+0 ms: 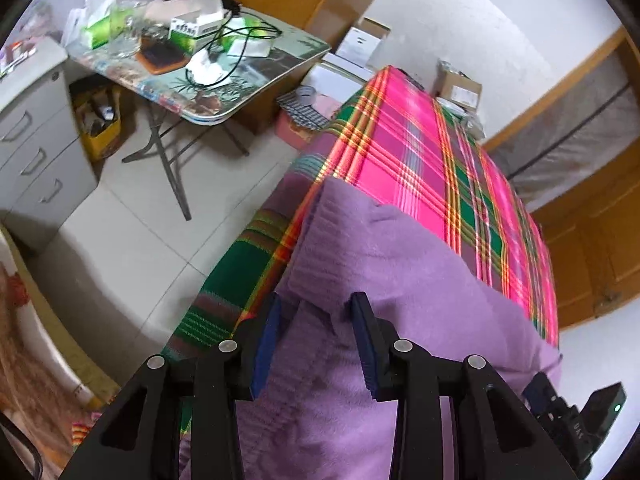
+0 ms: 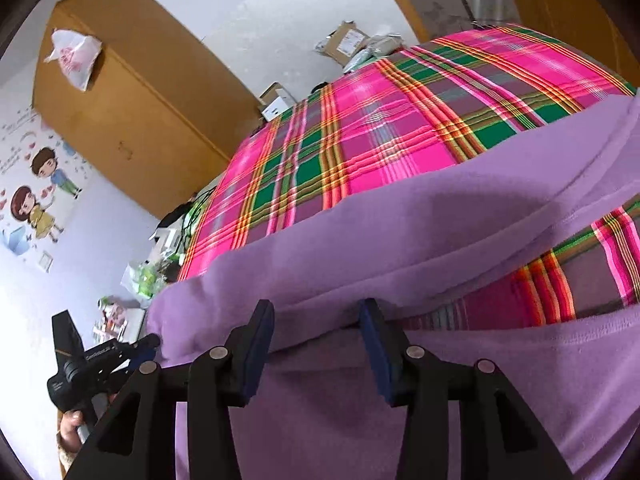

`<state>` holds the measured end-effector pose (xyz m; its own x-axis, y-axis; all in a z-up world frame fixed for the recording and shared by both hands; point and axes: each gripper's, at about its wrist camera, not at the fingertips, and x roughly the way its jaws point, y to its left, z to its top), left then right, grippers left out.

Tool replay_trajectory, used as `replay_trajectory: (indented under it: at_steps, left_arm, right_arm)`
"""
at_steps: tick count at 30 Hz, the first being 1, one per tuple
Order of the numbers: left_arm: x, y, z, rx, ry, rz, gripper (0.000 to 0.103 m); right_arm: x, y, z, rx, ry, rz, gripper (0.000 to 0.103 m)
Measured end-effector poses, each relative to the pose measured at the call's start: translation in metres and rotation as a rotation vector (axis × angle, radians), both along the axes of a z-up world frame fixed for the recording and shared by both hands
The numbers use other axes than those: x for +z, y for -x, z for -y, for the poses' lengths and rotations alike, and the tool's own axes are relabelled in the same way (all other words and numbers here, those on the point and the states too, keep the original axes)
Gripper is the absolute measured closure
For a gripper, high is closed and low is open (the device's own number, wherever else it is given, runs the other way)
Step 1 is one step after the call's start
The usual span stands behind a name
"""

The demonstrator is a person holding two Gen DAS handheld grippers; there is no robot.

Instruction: Fold clothes

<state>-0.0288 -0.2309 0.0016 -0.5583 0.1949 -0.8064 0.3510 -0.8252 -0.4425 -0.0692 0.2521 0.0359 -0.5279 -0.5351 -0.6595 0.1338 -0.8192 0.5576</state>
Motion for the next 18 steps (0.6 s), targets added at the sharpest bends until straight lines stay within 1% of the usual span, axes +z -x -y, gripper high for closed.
replay_trajectory:
  at_steps: [2,5,7,9,10,11,12,13,14,15,16,17,18]
  left_arm:
    - [0.0,0.003,0.001,0.022,-0.004,0.006,0.065]
    - [-0.001,0.008,0.001,0.046,-0.006,0.017,0.065]
    - [-0.001,0.007,0.003,0.059,-0.028,0.012,0.065]
    - [-0.002,0.007,0.006,0.066,-0.05,0.009,0.065]
    - [-0.001,0.007,0.007,0.069,-0.059,0.007,0.065]
    - [-0.001,0.007,0.007,0.064,-0.056,0.003,0.069]
    - [0.0,0.006,0.006,0.061,-0.056,-0.002,0.07]
    - [0.0,0.006,0.005,0.058,-0.057,-0.006,0.073]
    - [0.001,0.005,0.005,0.055,-0.057,-0.01,0.075]
    - [0.001,0.005,0.004,0.052,-0.058,-0.015,0.076]
    - [0.003,0.004,0.004,0.052,-0.057,-0.026,0.079]
    - [0.004,0.003,0.004,0.052,-0.056,-0.036,0.086]
    - [0.006,0.002,0.003,0.051,-0.055,-0.047,0.086]
  right_arm:
    - [-0.001,0.004,0.0,-0.011,0.012,0.004,0.058]
    - [0.0,0.007,-0.002,-0.021,0.003,-0.002,0.058]
    - [-0.001,0.011,-0.005,-0.035,0.012,0.005,0.058]
    - [-0.002,0.013,-0.007,-0.048,0.007,0.005,0.065]
    - [-0.002,0.014,-0.007,-0.053,-0.007,-0.001,0.075]
    - [-0.001,0.015,-0.007,-0.057,-0.02,-0.007,0.084]
    - [-0.001,0.016,-0.007,-0.062,-0.033,-0.012,0.087]
    - [-0.001,0.016,-0.007,-0.061,-0.04,-0.017,0.09]
    - [-0.001,0.017,-0.007,-0.059,-0.045,-0.022,0.096]
    - [0.0,0.017,-0.008,-0.057,-0.05,-0.026,0.099]
    - [-0.001,0.018,-0.008,-0.059,-0.055,-0.029,0.1]
    - [-0.001,0.018,-0.008,-0.061,-0.061,-0.031,0.1]
    - [-0.001,0.017,-0.009,-0.061,-0.063,-0.033,0.101]
